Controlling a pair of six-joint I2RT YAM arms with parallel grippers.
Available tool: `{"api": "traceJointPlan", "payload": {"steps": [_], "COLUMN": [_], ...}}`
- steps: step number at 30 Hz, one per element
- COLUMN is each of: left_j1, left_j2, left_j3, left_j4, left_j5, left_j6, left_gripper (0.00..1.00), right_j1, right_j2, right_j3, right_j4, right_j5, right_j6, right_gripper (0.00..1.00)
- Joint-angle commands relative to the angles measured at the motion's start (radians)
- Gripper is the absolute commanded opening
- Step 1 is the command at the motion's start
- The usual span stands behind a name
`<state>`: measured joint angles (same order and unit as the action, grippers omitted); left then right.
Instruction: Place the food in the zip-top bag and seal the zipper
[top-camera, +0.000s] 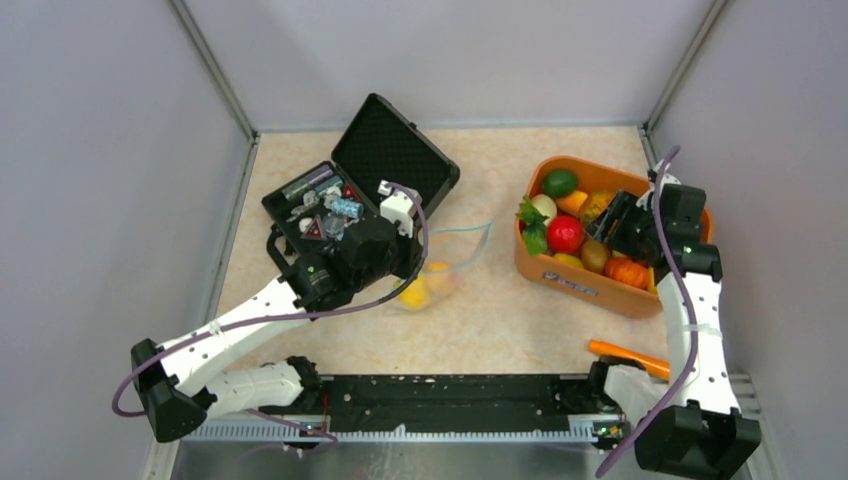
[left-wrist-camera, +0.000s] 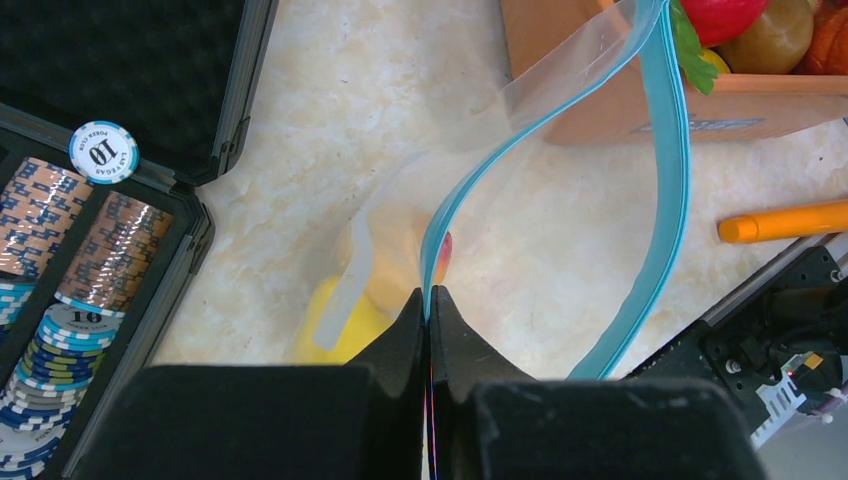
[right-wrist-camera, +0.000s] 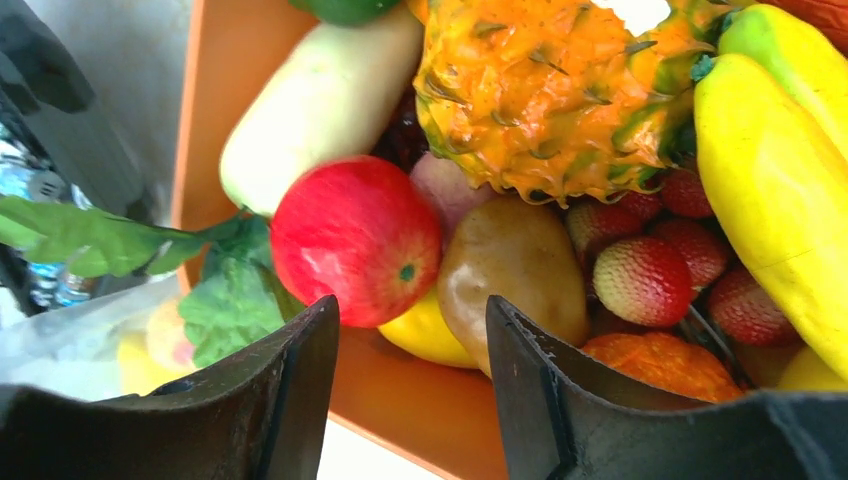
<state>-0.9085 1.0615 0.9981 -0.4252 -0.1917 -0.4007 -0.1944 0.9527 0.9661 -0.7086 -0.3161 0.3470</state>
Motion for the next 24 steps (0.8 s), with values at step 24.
{"api": "traceJointPlan", "payload": {"steps": [24], "left_j1": [-0.001], "left_j2": [-0.009], "left_j3": [0.012], "left_j4": [0.037], "left_j5": [0.052], "left_j6": [0.060], "left_gripper": [0.00], "right_j1": [0.292], "right_j2": [0.208], "right_j3": [0.160], "right_j4": [-0.201], "right_j5": [0.475], "right_j6": [-0.259], "right_gripper": [0.63]}}
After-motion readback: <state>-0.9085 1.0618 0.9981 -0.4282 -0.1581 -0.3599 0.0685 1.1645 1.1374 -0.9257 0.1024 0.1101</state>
